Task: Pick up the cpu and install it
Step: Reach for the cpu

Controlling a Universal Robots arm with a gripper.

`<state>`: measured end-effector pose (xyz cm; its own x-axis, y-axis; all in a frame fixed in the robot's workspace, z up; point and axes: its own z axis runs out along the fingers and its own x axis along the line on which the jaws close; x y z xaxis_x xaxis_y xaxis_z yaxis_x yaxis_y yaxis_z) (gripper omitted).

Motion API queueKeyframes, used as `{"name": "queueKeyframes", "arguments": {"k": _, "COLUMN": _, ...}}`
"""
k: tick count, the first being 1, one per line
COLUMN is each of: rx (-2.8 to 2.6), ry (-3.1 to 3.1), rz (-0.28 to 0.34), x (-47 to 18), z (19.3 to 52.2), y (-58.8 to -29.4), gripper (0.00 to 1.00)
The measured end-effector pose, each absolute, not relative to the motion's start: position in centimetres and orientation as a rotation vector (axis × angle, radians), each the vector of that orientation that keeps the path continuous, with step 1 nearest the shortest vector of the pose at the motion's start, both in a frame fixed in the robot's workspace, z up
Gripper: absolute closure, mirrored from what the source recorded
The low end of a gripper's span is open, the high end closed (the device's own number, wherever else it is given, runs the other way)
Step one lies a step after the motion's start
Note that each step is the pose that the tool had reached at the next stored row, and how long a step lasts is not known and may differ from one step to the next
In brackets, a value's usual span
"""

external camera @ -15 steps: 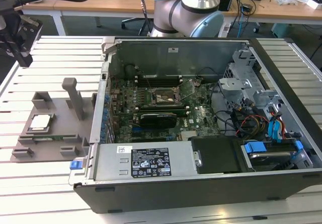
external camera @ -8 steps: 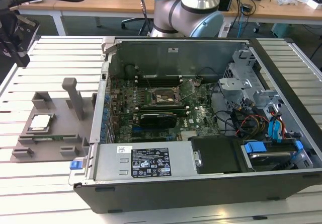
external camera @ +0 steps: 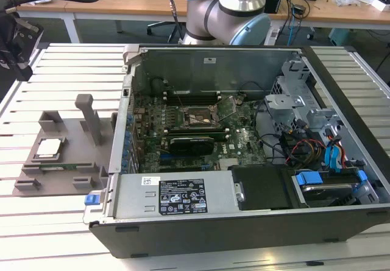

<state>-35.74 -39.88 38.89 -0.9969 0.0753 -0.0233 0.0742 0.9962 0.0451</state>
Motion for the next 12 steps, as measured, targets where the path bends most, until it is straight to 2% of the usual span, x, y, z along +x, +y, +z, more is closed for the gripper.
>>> {"name": "queueKeyframes", "arguments": {"k": 12, "rx": 0.116, "ry": 3.114, "rz": 0.069, "x": -36.55, "z": 38.86, "y": -39.89, "gripper": 0.89}}
